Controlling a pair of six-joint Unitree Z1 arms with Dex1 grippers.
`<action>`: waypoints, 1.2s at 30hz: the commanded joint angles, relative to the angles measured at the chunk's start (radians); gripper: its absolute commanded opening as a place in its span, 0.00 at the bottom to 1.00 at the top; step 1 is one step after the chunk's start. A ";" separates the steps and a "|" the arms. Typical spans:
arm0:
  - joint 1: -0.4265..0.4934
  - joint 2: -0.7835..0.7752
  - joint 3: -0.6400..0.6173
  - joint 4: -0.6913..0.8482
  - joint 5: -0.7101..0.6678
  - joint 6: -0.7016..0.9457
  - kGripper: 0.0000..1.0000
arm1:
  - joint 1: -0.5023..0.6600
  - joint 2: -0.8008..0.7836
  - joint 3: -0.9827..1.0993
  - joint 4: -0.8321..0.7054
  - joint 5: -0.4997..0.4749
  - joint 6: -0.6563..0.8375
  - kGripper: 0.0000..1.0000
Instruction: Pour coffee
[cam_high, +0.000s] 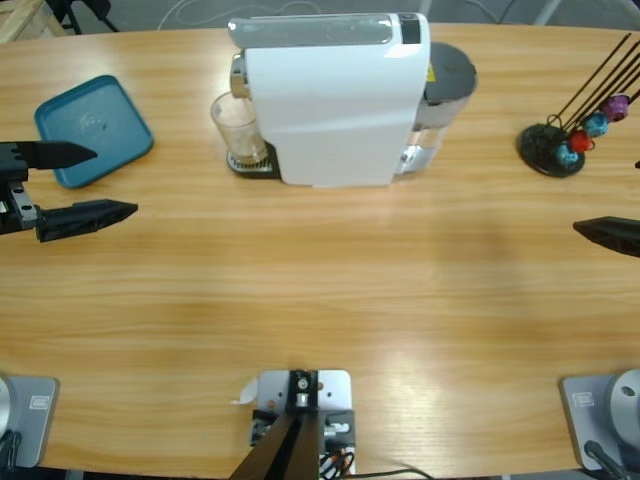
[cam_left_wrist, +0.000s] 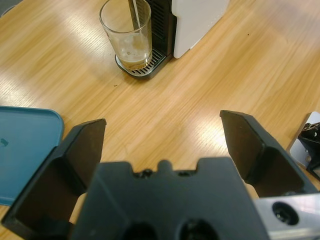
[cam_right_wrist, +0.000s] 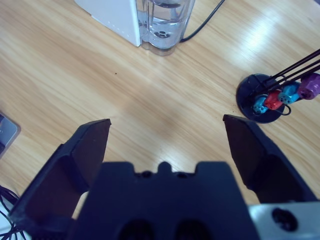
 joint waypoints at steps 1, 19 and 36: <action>-0.008 0.013 0.021 -0.009 -0.011 -0.008 1.00 | 0.012 -0.015 0.016 -0.008 -0.001 -0.012 1.00; 0.060 0.005 0.033 -0.031 -0.025 0.081 0.99 | 0.012 -0.008 0.014 -0.008 0.000 -0.012 1.00; 0.276 0.257 -0.087 -0.096 -0.279 0.293 0.93 | 0.012 0.003 0.011 -0.008 0.002 -0.012 0.99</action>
